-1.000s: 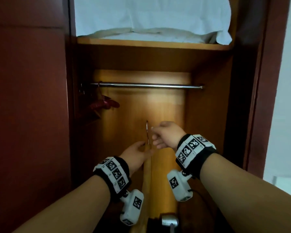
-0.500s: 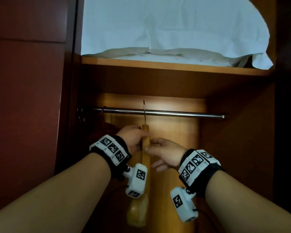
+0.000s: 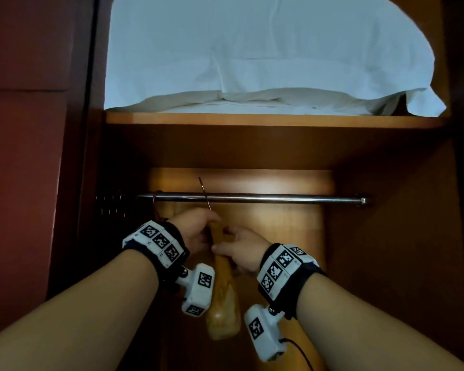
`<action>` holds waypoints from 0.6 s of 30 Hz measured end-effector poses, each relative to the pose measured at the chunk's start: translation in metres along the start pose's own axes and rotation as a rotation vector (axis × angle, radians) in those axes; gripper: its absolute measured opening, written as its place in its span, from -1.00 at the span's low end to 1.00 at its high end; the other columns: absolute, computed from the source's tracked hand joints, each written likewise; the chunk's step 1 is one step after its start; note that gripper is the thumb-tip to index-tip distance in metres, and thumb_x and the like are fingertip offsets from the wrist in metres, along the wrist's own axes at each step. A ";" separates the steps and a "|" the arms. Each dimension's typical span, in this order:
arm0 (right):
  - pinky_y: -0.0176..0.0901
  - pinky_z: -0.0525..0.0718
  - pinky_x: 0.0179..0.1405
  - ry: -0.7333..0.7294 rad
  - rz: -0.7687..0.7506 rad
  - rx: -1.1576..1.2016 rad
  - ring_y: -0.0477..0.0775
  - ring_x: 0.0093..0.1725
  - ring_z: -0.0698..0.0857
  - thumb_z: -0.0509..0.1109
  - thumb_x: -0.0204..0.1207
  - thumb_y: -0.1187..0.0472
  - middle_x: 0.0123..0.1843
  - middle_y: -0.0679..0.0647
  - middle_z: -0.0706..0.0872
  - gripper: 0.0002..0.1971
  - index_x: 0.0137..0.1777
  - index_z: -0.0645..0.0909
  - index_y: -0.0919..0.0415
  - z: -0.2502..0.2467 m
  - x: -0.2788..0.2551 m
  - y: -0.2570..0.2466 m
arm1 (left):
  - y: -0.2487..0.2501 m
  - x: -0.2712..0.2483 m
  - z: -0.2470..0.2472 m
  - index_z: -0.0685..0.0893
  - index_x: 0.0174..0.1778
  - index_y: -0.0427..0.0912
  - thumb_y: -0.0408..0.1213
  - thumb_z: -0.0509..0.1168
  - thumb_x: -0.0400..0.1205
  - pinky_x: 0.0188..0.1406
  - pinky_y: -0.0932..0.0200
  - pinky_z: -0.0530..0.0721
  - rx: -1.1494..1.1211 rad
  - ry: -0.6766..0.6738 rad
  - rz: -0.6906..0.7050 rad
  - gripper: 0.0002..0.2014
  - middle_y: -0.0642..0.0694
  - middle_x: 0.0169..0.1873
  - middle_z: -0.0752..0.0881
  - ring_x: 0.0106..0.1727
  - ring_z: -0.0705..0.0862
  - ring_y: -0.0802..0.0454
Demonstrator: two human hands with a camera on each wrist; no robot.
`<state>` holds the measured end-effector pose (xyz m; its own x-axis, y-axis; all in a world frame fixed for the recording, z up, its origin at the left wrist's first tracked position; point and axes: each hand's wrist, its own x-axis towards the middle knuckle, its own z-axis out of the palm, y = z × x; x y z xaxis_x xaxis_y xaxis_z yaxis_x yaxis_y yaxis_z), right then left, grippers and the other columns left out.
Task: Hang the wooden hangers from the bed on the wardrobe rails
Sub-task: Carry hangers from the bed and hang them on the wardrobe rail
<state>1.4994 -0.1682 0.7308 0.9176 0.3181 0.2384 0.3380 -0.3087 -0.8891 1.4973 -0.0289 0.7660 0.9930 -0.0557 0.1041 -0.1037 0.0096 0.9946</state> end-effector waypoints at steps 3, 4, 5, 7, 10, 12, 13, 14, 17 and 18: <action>0.36 0.76 0.03 -0.011 -0.016 0.028 0.25 -0.10 0.75 0.46 0.56 0.27 0.13 0.37 0.76 -0.72 0.13 0.47 -0.02 0.005 0.006 0.003 | 0.000 -0.003 -0.007 0.70 0.24 -0.33 -0.28 0.29 0.69 0.27 -0.12 0.70 0.058 -0.056 -0.051 -0.73 -0.31 0.12 0.77 0.20 0.72 -0.24; 0.37 0.76 0.03 -0.015 -0.016 0.034 0.27 -0.10 0.76 0.46 0.55 0.26 0.13 0.38 0.76 -0.71 0.17 0.49 0.00 0.008 0.007 0.004 | -0.001 -0.003 -0.009 0.70 0.24 -0.31 -0.27 0.31 0.68 0.24 -0.13 0.72 0.069 -0.060 -0.057 -0.73 -0.30 0.12 0.78 0.20 0.73 -0.24; 0.38 0.76 0.03 -0.015 -0.012 0.034 0.29 -0.09 0.77 0.47 0.54 0.25 0.14 0.38 0.76 -0.68 0.22 0.50 0.02 0.012 0.008 0.005 | -0.001 -0.003 -0.012 0.70 0.24 -0.30 -0.27 0.32 0.68 0.20 -0.14 0.74 0.072 -0.061 -0.061 -0.73 -0.30 0.12 0.79 0.19 0.74 -0.25; 0.42 0.75 0.04 -0.013 -0.002 0.024 0.36 -0.02 0.80 0.51 0.45 0.20 0.13 0.35 0.77 -0.57 0.30 0.52 0.05 0.019 0.011 0.007 | -0.003 -0.003 -0.016 0.69 0.23 -0.28 -0.26 0.34 0.67 0.20 -0.15 0.74 0.077 -0.058 -0.078 -0.74 -0.30 0.12 0.79 0.20 0.75 -0.26; 0.47 0.73 0.04 -0.009 0.008 0.037 0.36 -0.05 0.78 0.54 0.34 0.15 0.13 0.37 0.77 -0.49 0.30 0.51 0.09 0.027 0.015 0.012 | -0.006 -0.004 -0.018 0.66 0.22 -0.27 -0.25 0.33 0.69 0.30 -0.16 0.69 0.114 -0.055 -0.112 -0.76 -0.30 0.16 0.74 0.24 0.70 -0.25; 0.43 0.74 0.05 -0.018 0.017 0.063 0.31 -0.07 0.76 0.54 0.37 0.16 0.15 0.39 0.75 -0.46 0.34 0.48 0.11 0.032 0.016 0.016 | -0.009 -0.005 -0.019 0.63 0.27 -0.28 -0.24 0.32 0.70 0.31 -0.14 0.68 0.134 -0.057 -0.135 -0.73 -0.31 0.20 0.71 0.27 0.68 -0.25; 0.42 0.74 0.05 -0.017 0.023 0.066 0.31 -0.06 0.77 0.54 0.36 0.15 0.16 0.38 0.75 -0.42 0.38 0.46 0.11 0.034 0.016 0.018 | -0.010 -0.005 -0.019 0.62 0.29 -0.29 -0.24 0.31 0.71 0.32 -0.14 0.68 0.140 -0.062 -0.145 -0.72 -0.31 0.22 0.70 0.28 0.67 -0.25; 0.43 0.74 0.04 -0.012 0.028 0.063 0.33 -0.04 0.78 0.55 0.32 0.13 0.15 0.36 0.76 -0.36 0.42 0.45 0.10 0.036 0.017 0.021 | -0.012 -0.004 -0.020 0.61 0.30 -0.29 -0.24 0.30 0.71 0.34 -0.15 0.67 0.147 -0.067 -0.153 -0.71 -0.32 0.22 0.70 0.29 0.67 -0.26; 0.47 0.73 0.04 0.009 0.046 0.059 0.40 0.06 0.78 0.56 0.26 0.11 0.15 0.32 0.76 -0.34 0.38 0.44 0.08 0.039 0.016 0.025 | -0.013 -0.003 -0.021 0.61 0.31 -0.30 -0.22 0.31 0.70 0.38 -0.20 0.65 0.153 -0.085 -0.171 -0.69 -0.33 0.22 0.71 0.28 0.68 -0.28; 0.43 0.74 0.05 0.008 0.048 0.069 0.39 0.07 0.78 0.56 0.32 0.14 0.17 0.32 0.76 -0.42 0.33 0.44 0.05 0.039 0.014 0.024 | -0.013 -0.003 -0.020 0.62 0.33 -0.30 -0.22 0.32 0.70 0.37 -0.21 0.65 0.151 -0.089 -0.170 -0.67 -0.34 0.23 0.72 0.28 0.69 -0.29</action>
<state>1.5125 -0.1365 0.6978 0.9342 0.2968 0.1978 0.2786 -0.2609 -0.9243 1.4973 -0.0087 0.7527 0.9888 -0.1312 -0.0714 0.0504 -0.1567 0.9864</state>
